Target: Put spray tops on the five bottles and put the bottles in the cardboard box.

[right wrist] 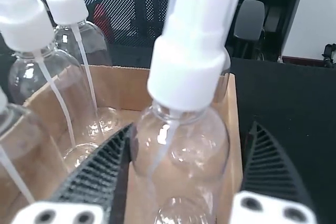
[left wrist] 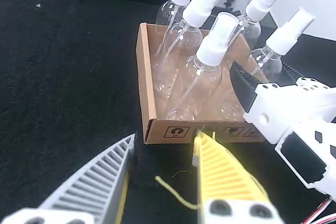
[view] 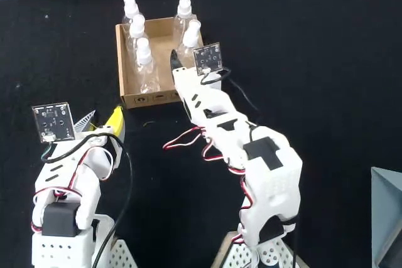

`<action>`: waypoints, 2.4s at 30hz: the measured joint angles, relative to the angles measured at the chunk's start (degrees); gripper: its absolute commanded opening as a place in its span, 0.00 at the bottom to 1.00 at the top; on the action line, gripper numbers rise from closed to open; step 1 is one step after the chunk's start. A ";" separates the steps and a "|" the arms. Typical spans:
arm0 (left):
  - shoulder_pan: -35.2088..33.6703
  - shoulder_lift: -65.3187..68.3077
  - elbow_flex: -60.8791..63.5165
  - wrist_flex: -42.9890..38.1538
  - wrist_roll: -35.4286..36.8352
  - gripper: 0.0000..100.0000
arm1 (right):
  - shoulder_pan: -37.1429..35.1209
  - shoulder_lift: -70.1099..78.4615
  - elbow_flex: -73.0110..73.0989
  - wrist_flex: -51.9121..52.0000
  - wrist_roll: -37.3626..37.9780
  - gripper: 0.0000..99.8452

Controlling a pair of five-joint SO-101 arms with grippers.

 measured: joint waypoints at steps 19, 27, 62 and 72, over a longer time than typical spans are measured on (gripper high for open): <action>0.00 0.00 0.00 0.00 0.00 0.17 | 0.00 0.00 0.00 2.11 0.00 0.37; 0.00 0.00 0.00 0.00 0.00 0.17 | 0.00 0.00 0.00 2.20 0.00 0.37; 0.00 0.00 0.00 0.00 0.00 0.17 | -0.09 -5.01 7.82 2.46 0.00 0.37; 0.00 0.00 0.00 0.00 0.00 0.17 | 0.00 -18.29 17.76 2.46 0.00 0.37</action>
